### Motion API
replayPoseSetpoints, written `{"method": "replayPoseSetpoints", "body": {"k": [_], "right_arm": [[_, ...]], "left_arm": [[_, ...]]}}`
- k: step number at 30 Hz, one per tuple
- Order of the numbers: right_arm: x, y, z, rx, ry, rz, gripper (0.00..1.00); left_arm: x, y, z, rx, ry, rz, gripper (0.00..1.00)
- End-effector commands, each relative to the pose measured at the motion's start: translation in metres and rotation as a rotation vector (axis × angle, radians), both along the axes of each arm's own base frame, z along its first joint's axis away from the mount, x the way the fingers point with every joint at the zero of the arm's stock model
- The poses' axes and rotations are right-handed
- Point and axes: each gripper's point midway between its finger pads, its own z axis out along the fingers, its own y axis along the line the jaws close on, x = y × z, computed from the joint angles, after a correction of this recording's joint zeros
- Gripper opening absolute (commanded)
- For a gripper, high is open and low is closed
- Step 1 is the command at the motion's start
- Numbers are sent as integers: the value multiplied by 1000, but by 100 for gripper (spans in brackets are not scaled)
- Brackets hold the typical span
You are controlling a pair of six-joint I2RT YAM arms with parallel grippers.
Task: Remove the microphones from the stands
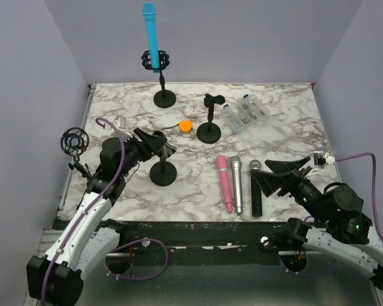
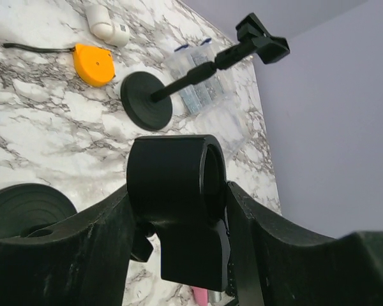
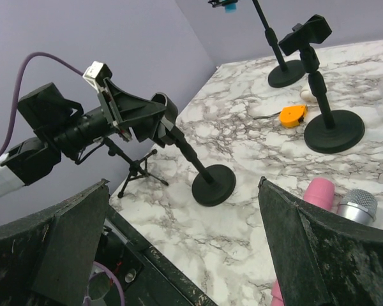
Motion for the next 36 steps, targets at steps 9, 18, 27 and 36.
{"method": "replayPoseSetpoints", "body": {"k": [9,18,27,36], "right_arm": [[0,9,6,6,6,22,100],[19,55,-11,-72,76,59,100],[37,115,-45,-165,138,140,100],[60,143,-54,-234,164,106,100]], "left_arm": [[90,76,84,23,-169,53,12],[129,121,81,-195,-168,-3,9],[124,154,47,-224,-106,92,47],[113,167,55,-43,-94,184,76]]}}
